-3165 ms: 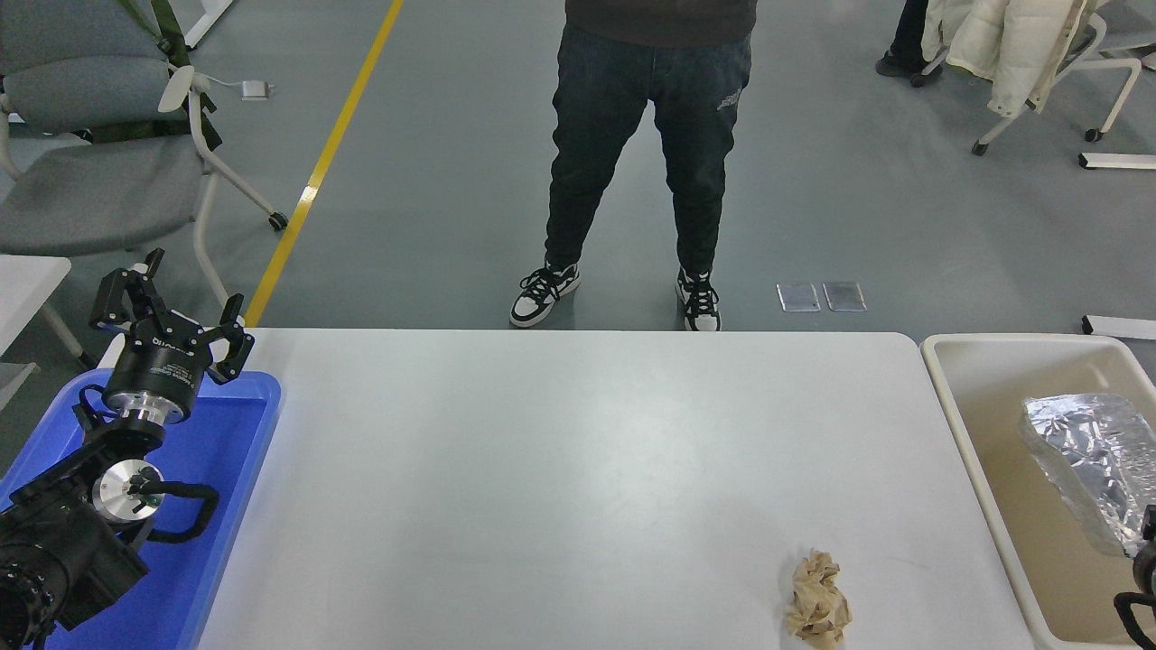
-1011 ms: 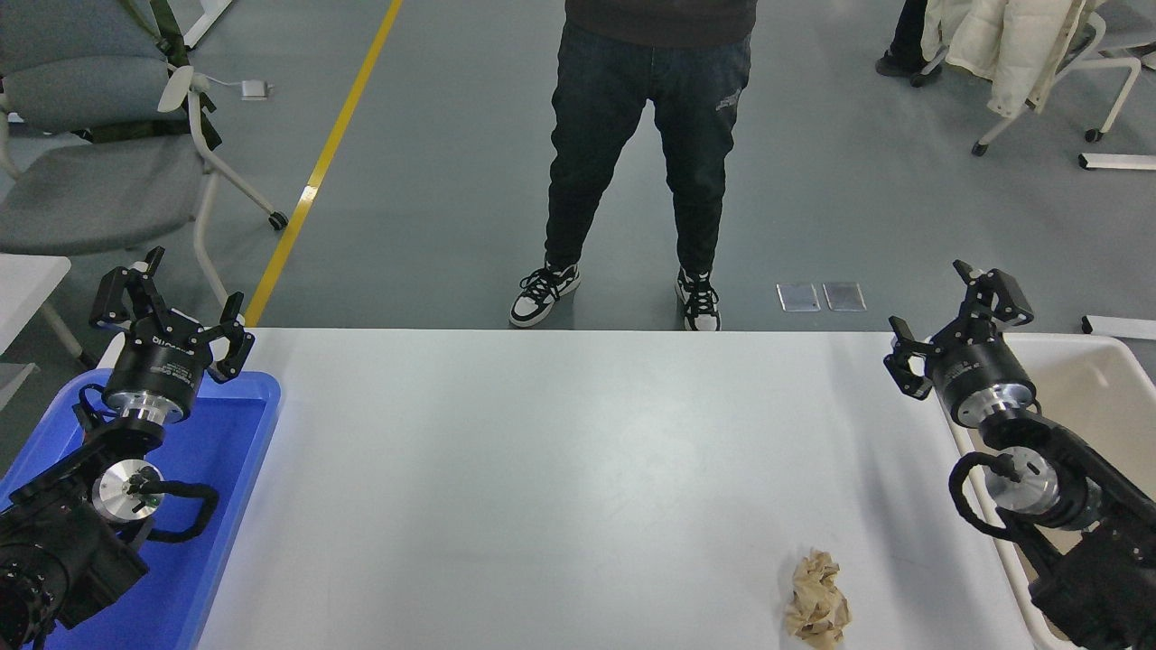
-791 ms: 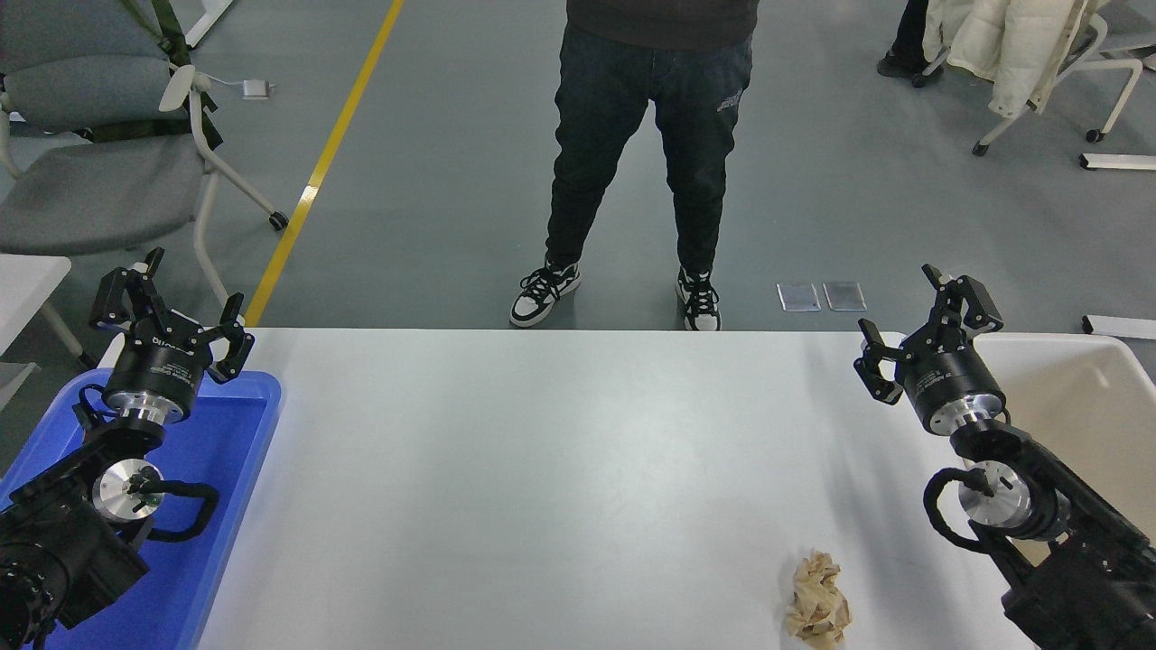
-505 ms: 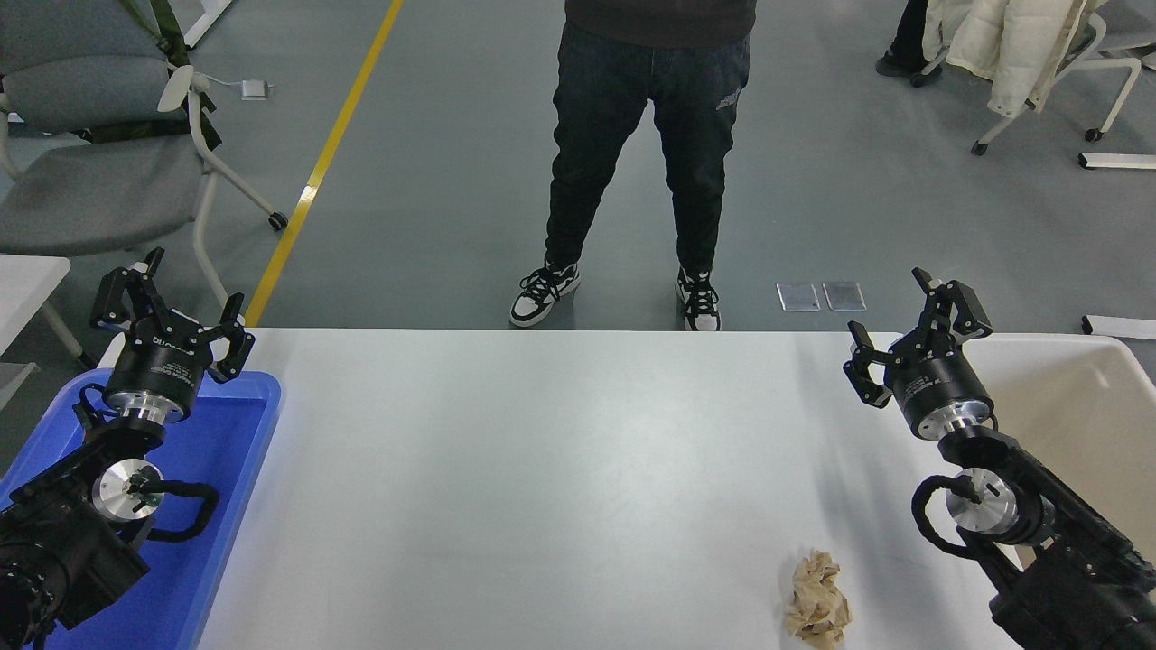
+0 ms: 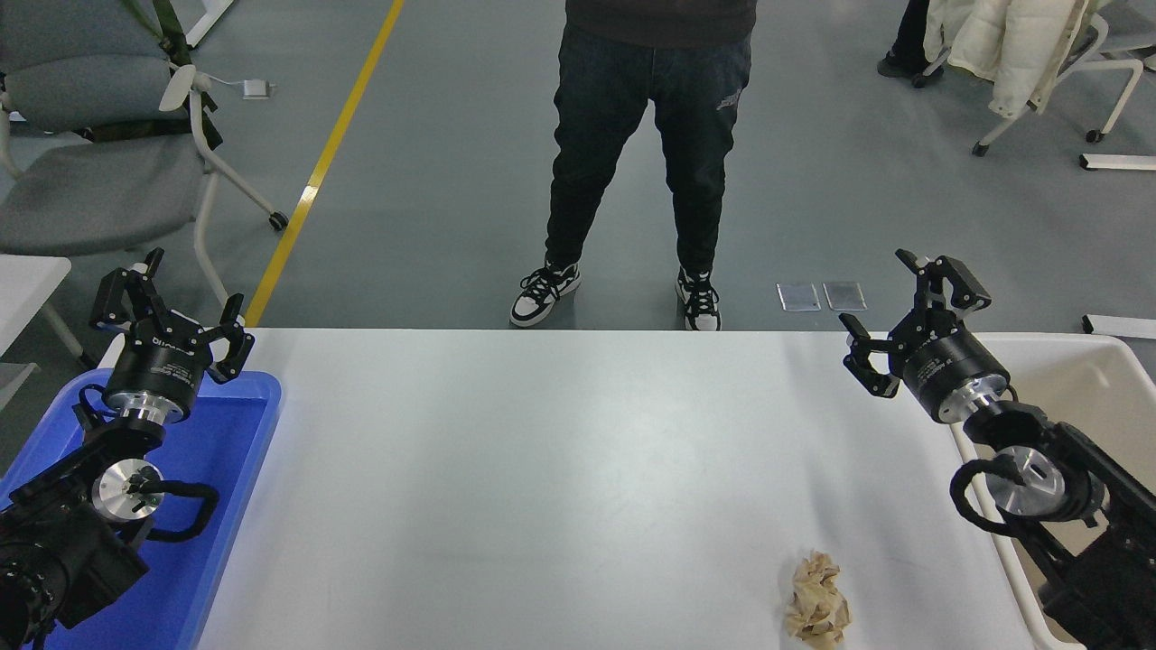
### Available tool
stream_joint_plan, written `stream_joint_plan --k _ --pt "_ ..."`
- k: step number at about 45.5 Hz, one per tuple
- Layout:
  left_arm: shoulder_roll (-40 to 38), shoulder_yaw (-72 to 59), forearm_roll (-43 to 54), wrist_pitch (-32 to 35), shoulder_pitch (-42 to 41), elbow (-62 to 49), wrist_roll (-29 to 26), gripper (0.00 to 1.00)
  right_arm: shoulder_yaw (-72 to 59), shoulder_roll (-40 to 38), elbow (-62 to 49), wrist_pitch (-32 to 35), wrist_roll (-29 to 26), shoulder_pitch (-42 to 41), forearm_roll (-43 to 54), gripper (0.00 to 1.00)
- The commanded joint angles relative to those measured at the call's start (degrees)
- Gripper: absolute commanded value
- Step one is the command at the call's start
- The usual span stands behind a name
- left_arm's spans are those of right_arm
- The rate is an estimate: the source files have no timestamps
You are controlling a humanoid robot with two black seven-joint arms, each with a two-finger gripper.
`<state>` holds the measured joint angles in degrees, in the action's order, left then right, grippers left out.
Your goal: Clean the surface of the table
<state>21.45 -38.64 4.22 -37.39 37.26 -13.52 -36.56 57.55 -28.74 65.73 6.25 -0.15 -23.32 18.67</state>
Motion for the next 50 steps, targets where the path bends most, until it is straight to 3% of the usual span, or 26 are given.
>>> stream_joint_plan --k 1,9,17,27,30,38,47,50 --pt "0.00 -0.03 0.00 -0.05 0.01 -0.02 0.00 1.00 -4.90 -9.48 10.72 -0.10 -13.99 1.69 -3.90 0.99" --pt "0.00 0.14 0.00 -0.05 0.01 -0.02 0.00 1.00 -6.48 -17.30 16.44 -1.85 -17.68 5.56 -7.32 0.99" --pt "0.00 0.14 0.00 -0.05 0.01 0.07 0.00 1.00 -14.04 -29.43 26.63 -6.51 -22.96 5.04 -21.12 0.99" --pt "0.00 0.23 0.00 -0.05 0.10 0.07 0.00 1.00 -21.41 -37.87 34.27 -6.34 -25.16 4.59 -22.44 0.99" --pt "0.00 0.23 0.00 -0.05 0.01 -0.02 0.00 1.00 -25.02 -39.81 34.27 -3.63 -25.16 3.02 -23.50 0.99" --pt "0.00 0.32 0.00 -0.05 0.01 0.07 0.00 1.00 -35.39 -40.34 32.01 14.04 -24.72 -4.18 -25.61 0.99" --pt "0.00 0.32 0.00 -0.05 0.10 -0.02 0.00 1.00 -46.73 -40.07 31.74 16.07 -24.72 -10.78 -24.30 0.99" --pt "0.00 0.32 0.00 -0.05 0.01 -0.02 0.00 1.00 -49.02 -38.50 31.65 15.11 -24.81 -14.03 -16.05 0.99"
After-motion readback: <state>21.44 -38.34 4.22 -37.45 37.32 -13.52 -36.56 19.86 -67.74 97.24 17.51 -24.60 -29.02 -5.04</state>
